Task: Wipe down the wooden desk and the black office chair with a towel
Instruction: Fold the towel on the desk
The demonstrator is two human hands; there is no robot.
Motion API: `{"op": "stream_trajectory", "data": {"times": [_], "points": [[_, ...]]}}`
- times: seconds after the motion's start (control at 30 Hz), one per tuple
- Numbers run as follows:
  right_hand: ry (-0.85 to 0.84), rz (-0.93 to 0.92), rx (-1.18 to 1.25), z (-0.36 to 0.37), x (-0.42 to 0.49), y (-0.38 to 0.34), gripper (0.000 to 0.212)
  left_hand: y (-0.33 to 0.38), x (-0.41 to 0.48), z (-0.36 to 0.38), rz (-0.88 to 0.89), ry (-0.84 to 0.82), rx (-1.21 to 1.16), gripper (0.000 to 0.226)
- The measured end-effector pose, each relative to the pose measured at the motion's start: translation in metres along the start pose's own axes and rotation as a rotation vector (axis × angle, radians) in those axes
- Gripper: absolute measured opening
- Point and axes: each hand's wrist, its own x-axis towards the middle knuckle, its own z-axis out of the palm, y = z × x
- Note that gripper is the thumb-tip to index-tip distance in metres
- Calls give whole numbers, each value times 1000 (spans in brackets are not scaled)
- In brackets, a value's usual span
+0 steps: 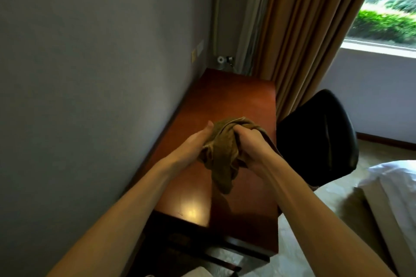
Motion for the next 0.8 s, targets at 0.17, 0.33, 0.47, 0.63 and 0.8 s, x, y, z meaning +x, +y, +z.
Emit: {"op": "stream_trajectory", "data": {"times": [0.17, 0.33, 0.47, 0.63, 0.8], "points": [[20, 2, -141, -14, 10, -9, 26, -5, 5, -9, 257, 83, 202, 60], [-56, -23, -489, -25, 12, -17, 22, -3, 4, -18, 242, -132, 455, 8], [-102, -104, -879, -33, 0, -42, 23, -3, 8, -23, 210, -248, 442, 14], [137, -135, -830, -68, -10, -65, 32, 2, 16, -36, 132, -115, 89, 38], [215, -188, -424, -98, -12, -79, 19, 10, 27, -46, 15, 192, -141, 36]]}}
